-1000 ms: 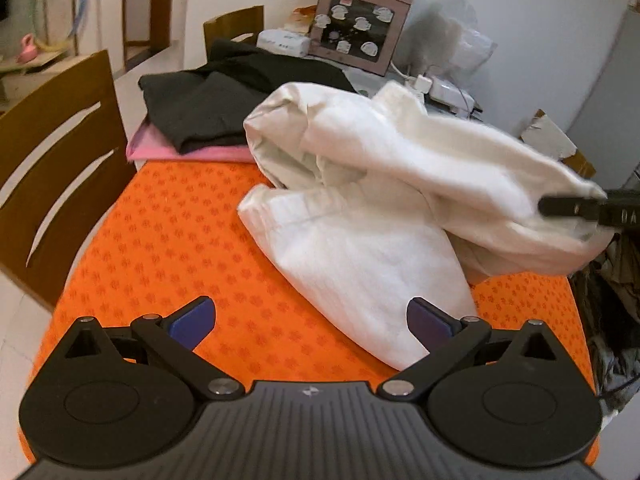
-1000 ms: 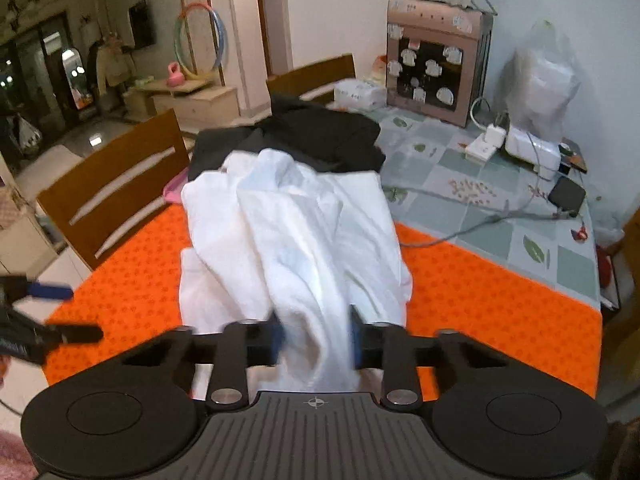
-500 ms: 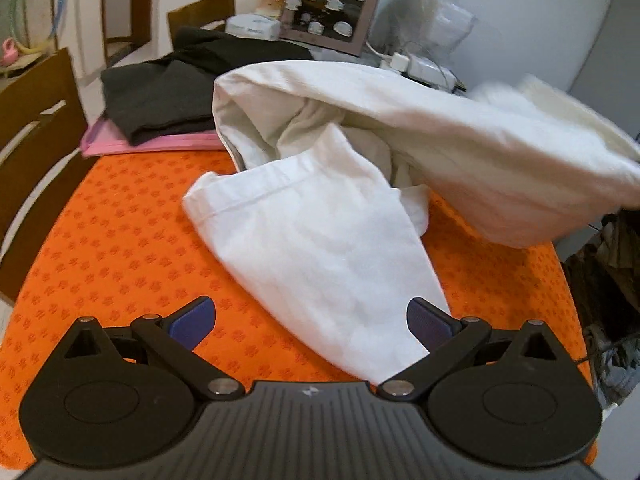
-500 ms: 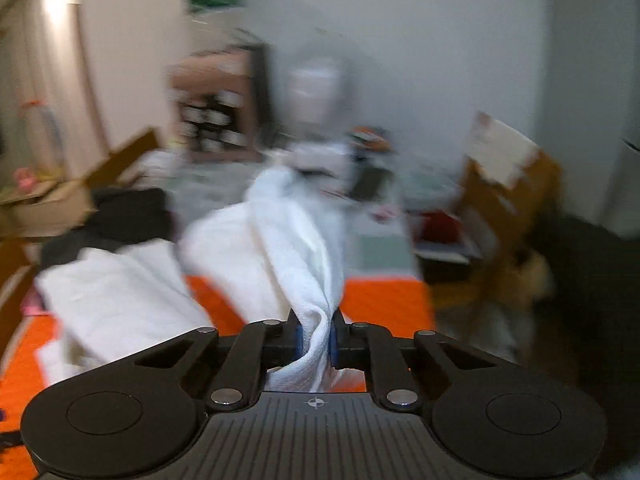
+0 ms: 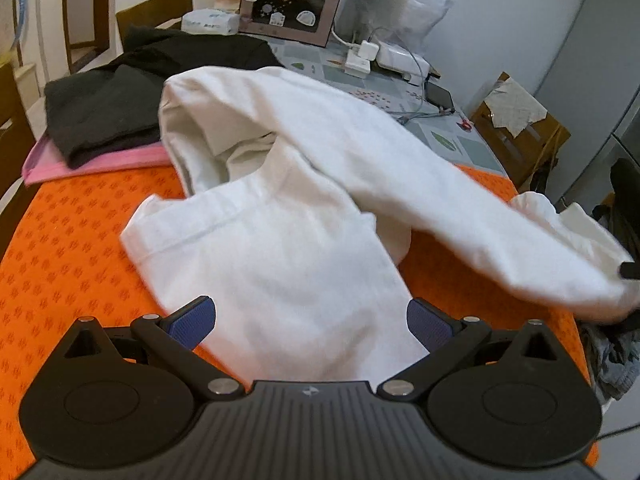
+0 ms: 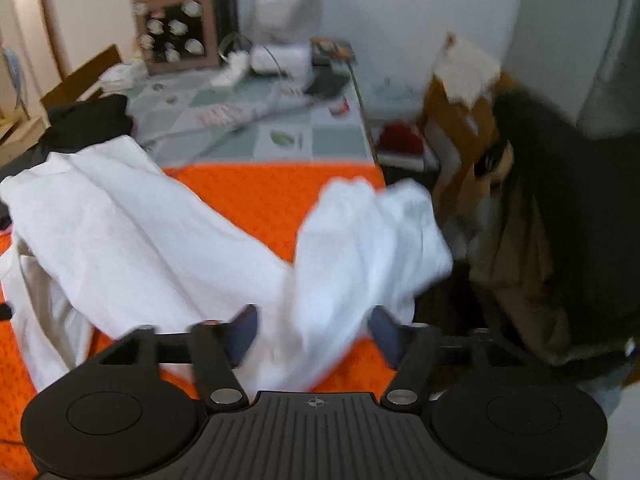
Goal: Fold clothes
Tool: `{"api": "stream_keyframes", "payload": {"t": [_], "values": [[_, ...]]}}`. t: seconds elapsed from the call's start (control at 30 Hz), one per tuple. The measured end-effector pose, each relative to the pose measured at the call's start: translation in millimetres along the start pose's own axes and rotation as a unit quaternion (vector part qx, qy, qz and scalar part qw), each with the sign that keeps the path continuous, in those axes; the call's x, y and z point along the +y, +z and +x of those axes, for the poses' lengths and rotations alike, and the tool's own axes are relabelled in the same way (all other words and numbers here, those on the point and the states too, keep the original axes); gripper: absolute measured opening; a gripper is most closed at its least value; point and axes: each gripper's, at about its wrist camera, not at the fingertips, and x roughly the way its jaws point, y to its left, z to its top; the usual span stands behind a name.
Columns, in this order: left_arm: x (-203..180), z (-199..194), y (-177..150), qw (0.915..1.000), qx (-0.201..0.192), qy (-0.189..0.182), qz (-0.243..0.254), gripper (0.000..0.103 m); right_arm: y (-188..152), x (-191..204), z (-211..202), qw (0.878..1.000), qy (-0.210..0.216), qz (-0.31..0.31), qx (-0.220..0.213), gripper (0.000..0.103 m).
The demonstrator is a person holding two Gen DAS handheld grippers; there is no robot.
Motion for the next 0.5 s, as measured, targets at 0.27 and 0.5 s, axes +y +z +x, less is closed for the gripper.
{"api": "stream_keyframes", "payload": {"t": [0.27,0.5], "values": [[-6,30,14,0.9999,0.003,0.009,0.01,0.102,28,64,-11,0.993,0.079,-0.075,-0.039,0.086],[0,32,11,0.9998,0.006,0.017,0.001,0.102,36,144,26,0.976,0.152,-0.149,-0.036,0.087]]}}
